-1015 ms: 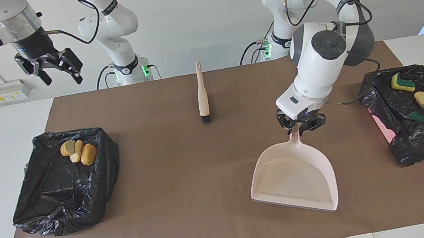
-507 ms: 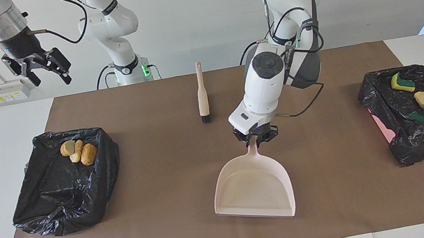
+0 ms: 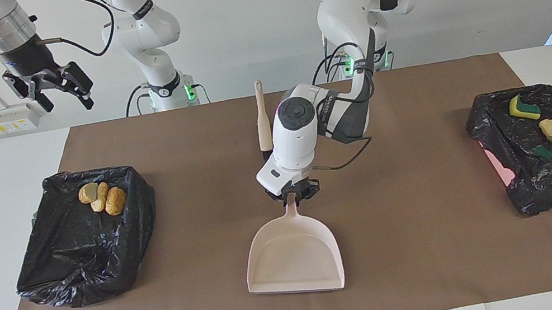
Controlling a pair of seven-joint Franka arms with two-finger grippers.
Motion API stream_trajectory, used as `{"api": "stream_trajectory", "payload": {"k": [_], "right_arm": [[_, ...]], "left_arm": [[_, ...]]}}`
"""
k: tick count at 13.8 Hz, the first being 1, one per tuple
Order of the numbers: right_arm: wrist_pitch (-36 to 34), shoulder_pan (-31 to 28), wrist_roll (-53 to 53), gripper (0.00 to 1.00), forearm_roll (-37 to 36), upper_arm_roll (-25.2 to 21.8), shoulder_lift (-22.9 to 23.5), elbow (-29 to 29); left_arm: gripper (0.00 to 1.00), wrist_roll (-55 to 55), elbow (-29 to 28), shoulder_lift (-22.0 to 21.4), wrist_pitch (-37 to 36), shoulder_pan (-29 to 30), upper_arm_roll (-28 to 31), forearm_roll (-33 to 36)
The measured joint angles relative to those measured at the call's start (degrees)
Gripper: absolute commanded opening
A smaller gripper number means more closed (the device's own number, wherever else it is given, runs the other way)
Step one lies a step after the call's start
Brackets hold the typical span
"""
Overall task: Sweep and dump trash in bin
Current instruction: 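Lower the dustpan mid-table with the left gripper while the right gripper withdraws, then release the dustpan and withdraw the left gripper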
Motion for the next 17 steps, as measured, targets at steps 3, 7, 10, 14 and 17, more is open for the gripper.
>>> {"api": "stream_trajectory", "payload": {"k": [3, 7, 10, 14, 17], "right_arm": [[0.00, 0.27, 0.00, 1.00, 0.08, 1.09, 0.00, 0.00], [0.00, 0.40, 0.00, 1.00, 0.08, 1.13, 0.00, 0.00], [-0.02, -0.09, 0.00, 1.00, 0.00, 0.70, -0.01, 0.00], [-0.02, -0.03, 0.00, 1.00, 0.00, 0.28, -0.02, 0.00], [-0.02, 0.08, 0.00, 1.00, 0.00, 0.31, -0.02, 0.00]], "left_arm": [[0.08, -0.07, -0.31, 0.19, -0.22, -0.34, -0.10, -2.01], [1.00, -0.51, -0.29, 0.21, -0.51, -0.67, -0.18, -2.01], [1.00, -0.65, -0.12, 0.14, -0.53, -0.68, 0.40, -1.99], [1.00, -0.67, 0.51, -3.08, -0.57, 0.57, 1.44, -1.40], [1.00, 1.14, -1.76, -9.31, -1.76, 3.43, 2.16, 0.65]]}}
